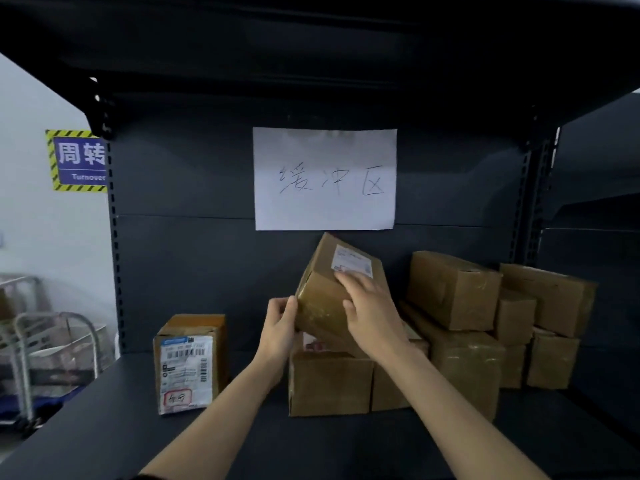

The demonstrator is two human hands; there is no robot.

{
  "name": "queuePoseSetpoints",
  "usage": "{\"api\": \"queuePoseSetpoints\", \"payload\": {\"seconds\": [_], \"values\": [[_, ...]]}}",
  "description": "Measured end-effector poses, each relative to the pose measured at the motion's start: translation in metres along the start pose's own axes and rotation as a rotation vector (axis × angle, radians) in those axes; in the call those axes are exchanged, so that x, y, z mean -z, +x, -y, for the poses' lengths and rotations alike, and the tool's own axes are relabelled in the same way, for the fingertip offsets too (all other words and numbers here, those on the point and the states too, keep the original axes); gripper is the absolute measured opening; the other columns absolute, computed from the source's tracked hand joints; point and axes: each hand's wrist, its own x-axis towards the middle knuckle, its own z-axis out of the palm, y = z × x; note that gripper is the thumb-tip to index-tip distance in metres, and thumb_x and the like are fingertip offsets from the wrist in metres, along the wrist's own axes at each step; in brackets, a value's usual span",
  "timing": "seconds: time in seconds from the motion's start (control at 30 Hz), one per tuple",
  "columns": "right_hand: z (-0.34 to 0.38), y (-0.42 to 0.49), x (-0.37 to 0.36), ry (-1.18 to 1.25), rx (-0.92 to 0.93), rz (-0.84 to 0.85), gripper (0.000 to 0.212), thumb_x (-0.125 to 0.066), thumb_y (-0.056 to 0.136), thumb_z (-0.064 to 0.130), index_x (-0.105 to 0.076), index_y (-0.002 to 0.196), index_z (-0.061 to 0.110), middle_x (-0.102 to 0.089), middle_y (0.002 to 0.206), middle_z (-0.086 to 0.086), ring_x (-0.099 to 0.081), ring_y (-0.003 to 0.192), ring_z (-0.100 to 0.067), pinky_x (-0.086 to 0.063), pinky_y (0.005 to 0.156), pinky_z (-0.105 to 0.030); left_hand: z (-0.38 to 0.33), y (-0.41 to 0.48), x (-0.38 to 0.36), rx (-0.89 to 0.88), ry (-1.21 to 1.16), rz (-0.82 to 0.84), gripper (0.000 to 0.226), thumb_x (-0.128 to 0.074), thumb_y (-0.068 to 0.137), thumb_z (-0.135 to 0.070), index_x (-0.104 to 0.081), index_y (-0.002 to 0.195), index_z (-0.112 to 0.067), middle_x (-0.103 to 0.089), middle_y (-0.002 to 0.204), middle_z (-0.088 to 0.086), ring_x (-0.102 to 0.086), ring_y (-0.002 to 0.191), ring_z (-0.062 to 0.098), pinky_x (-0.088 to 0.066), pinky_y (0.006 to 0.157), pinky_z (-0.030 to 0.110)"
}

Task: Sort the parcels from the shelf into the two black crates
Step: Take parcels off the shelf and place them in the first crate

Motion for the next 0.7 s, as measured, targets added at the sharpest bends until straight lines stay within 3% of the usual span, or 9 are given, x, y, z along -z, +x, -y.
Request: {"api": "queuePoseSetpoints", "payload": {"seconds": [0.13,0.27,0.33,0.43,0.5,0.6,0.7], "values": [[0.016,0.005,-0.015,-0.134,0.123,0.041,0.049,-0.042,0.096,0.012,-0.035,0.141,0.029,-0.034,0.149,0.008,-0.025,0.139,-0.012,-0.015,0.116,-0.032,0.012,0.0,0.021,0.112,0.096,-0.027,0.037,-0.031,0.096,-0.05,-0.047,0.11,-0.021,-0.056,0.111,0.003,-0.054,0.106,0.019,-0.041,0.101,0.042],[0.016,0.004,-0.024,-0.105,0.122,0.028,0.043,-0.043,0.097,0.016,-0.04,0.139,0.025,-0.04,0.146,0.007,-0.029,0.137,-0.01,-0.01,0.116,-0.029,0.015,0.001,0.028,0.149,0.136,-0.028,0.036,-0.029,0.096,-0.051,-0.052,0.102,-0.024,-0.059,0.113,0.004,-0.053,0.109,0.02,-0.037,0.106,0.043],[0.009,0.003,-0.021,0.027,0.037,-0.051,0.041,-0.045,0.096,0.018,-0.043,0.137,0.022,-0.042,0.144,0.005,-0.033,0.135,-0.01,-0.015,0.116,-0.031,0.013,0.003,0.031,0.149,0.146,-0.022,0.039,-0.028,0.096,-0.051,-0.054,0.101,-0.023,-0.06,0.113,0.005,-0.054,0.108,0.019,-0.038,0.104,0.039],[-0.008,0.004,-0.011,0.248,-0.188,-0.199,0.041,-0.046,0.096,0.022,-0.044,0.136,0.015,-0.045,0.141,-0.002,-0.038,0.133,-0.016,-0.028,0.112,-0.032,0.006,0.01,0.032,0.158,0.134,-0.036,0.052,-0.027,0.096,-0.053,-0.053,0.121,-0.016,-0.059,0.121,0.006,-0.052,0.115,0.021,-0.036,0.106,0.038],[-0.017,0.006,-0.007,0.355,-0.367,-0.13,0.045,-0.043,0.097,0.03,-0.04,0.139,0.013,-0.043,0.143,-0.005,-0.037,0.133,-0.02,-0.03,0.11,-0.034,-0.002,0.014,0.03,0.176,0.111,-0.038,0.058,-0.027,0.094,-0.056,-0.049,0.129,-0.015,-0.055,0.128,0.005,-0.049,0.121,0.023,-0.032,0.111,0.042],[-0.022,0.007,-0.011,0.602,-0.563,0.07,0.051,-0.036,0.096,0.048,-0.047,0.133,0.014,-0.053,0.133,-0.007,-0.048,0.122,-0.023,-0.038,0.106,-0.041,-0.014,0.015,0.022,0.194,0.058,0.021,0.053,-0.028,0.093,-0.059,-0.053,0.121,-0.022,-0.058,0.121,0.002,-0.051,0.113,0.019,-0.033,0.109,0.04],[-0.02,-0.001,-0.016,0.716,-0.554,0.091,0.05,-0.037,0.094,0.051,-0.051,0.128,0.017,-0.058,0.123,-0.003,-0.053,0.115,-0.02,-0.041,0.103,-0.042,-0.02,0.008,0.015,0.2,0.018,0.058,0.047,-0.032,0.095,-0.053,-0.045,0.129,-0.023,-0.055,0.12,0.001,-0.05,0.106,0.018,-0.035,0.101,0.037]]}}
